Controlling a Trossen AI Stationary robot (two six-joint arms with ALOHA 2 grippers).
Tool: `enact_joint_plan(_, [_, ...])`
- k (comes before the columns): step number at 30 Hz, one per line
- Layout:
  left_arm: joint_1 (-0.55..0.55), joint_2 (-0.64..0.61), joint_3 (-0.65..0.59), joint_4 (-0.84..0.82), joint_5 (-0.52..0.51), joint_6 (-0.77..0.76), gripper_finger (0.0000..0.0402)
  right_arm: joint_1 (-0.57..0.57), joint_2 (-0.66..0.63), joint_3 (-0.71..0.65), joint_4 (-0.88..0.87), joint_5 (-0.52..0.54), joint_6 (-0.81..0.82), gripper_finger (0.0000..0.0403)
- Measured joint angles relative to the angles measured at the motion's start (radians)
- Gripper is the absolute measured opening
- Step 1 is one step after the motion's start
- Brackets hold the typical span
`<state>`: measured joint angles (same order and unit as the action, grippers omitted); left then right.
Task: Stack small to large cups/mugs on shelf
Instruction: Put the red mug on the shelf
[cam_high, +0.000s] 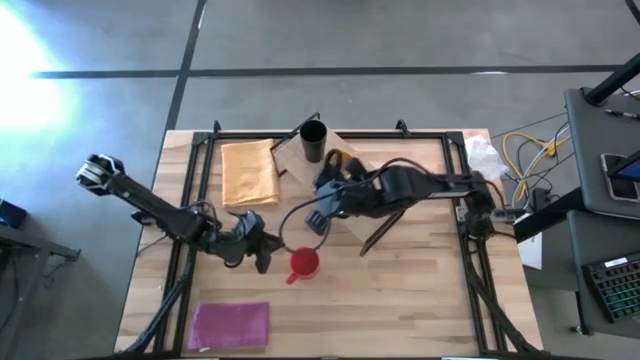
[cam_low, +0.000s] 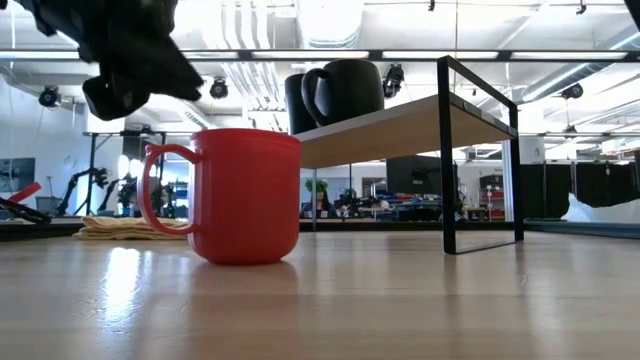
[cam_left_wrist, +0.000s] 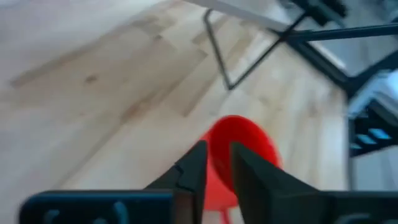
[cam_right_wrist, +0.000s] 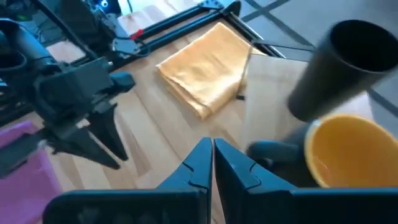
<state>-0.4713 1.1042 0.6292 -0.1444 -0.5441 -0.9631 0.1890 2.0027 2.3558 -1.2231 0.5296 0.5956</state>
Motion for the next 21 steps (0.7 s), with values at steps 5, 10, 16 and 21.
enact_joint_plan(5, [0.003, -0.011, 0.016, 0.004, 0.052, -0.041, 0.0128, 0.001, -0.059, 0.000, -0.131, -0.002, 0.088, 0.0025])
enact_joint_plan(10, [0.037, 0.059, 0.056, 0.002, 0.151, -0.078, 0.0185, 0.001, -0.121, -0.007, -0.357, 0.019, 0.288, 0.0066])
enact_joint_plan(16, [0.145, 0.167, 0.173, -0.134, 0.263, -0.101, 0.0188, 0.005, -0.240, -0.068, -0.349, 0.076, 0.370, 0.0110])
enact_joint_plan(21, [0.208, 0.256, 0.303, -0.322, 0.356, -0.015, 0.0180, -0.004, -0.339, -0.159, -0.348, 0.111, 0.455, 0.0123])
